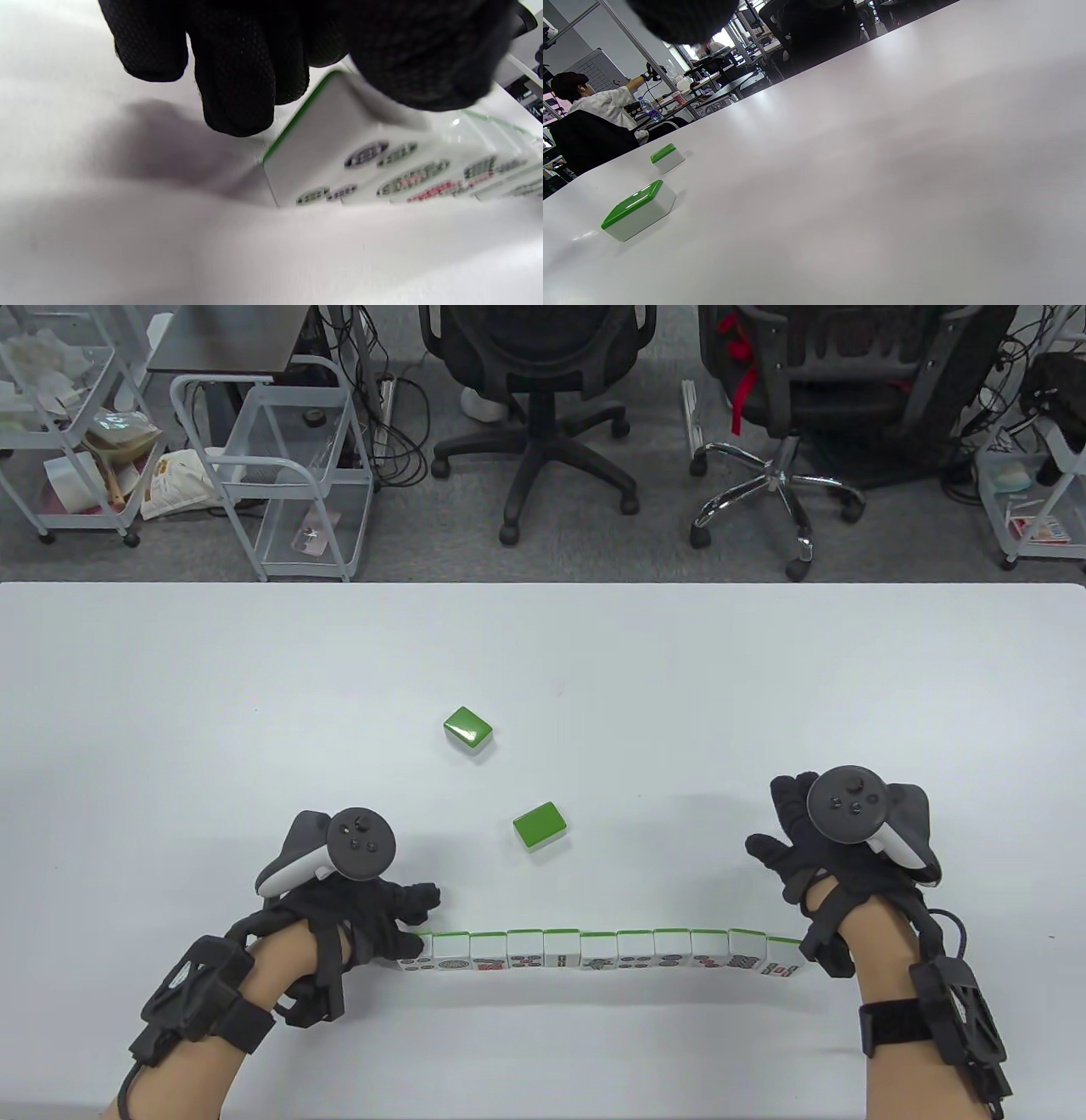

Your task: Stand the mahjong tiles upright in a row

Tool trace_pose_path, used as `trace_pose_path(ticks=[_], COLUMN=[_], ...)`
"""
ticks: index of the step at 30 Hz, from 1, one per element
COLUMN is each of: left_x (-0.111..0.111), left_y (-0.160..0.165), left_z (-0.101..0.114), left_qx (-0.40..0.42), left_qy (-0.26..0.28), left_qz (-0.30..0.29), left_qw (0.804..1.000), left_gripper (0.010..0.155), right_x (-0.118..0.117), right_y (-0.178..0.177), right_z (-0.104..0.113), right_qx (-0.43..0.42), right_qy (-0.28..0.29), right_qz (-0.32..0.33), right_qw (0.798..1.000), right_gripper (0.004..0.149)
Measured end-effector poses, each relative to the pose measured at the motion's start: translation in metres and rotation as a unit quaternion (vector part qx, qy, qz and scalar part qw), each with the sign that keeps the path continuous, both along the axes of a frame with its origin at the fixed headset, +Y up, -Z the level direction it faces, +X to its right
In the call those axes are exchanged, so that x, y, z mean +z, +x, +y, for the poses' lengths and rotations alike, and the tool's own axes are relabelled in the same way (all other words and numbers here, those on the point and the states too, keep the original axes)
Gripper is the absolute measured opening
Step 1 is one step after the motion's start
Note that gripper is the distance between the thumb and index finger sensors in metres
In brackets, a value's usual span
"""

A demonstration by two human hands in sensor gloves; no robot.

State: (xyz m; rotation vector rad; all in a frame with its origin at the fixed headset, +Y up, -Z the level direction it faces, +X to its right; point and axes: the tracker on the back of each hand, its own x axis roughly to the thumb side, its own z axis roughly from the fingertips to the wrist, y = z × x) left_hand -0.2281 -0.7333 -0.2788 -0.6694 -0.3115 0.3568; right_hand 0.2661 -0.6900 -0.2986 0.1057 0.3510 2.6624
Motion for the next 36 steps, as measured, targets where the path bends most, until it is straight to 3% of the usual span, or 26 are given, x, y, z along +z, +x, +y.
trace_pose_path(ticks=[5,10,15,22,26,32,36], left_x=[-0.037,-0.085,-0.120,-0.149,-0.161,-0.175,-0.178], left_y=[-0.001,0.029,0.067,0.100,0.104,0.103,0.105], left_z=[0.040,0.047,0.034,0.012,-0.004,-0.015,-0.021], left_qx=[-0.057,-0.136,-0.218,-0.272,-0.317,-0.307,-0.330], left_qy=[0.120,0.147,0.175,0.191,0.184,0.155,0.177], left_qz=[0.074,0.106,0.129,0.137,0.137,0.155,0.152], left_qw=[0.988,0.974,0.952,0.933,0.920,0.926,0.915], left_gripper=[0.080,0.085,0.082,0.077,0.079,0.080,0.078], right_x=[-0.001,-0.002,-0.004,-0.005,-0.005,-0.004,-0.004], right_y=[-0.001,-0.003,-0.014,-0.018,-0.016,-0.014,-0.015], right_z=[-0.001,-0.005,-0.006,-0.004,-0.003,-0.002,-0.002], right_qx=[0.005,0.015,0.035,0.037,0.035,0.031,0.032], right_qy=[0.000,-0.005,-0.010,-0.007,-0.007,-0.006,-0.008], right_qz=[0.001,0.002,0.014,0.022,0.020,0.020,0.023], right_qw=[1.000,1.000,0.999,0.999,0.999,0.999,0.999], right_gripper=[0.082,0.082,0.082,0.082,0.082,0.082,0.082])
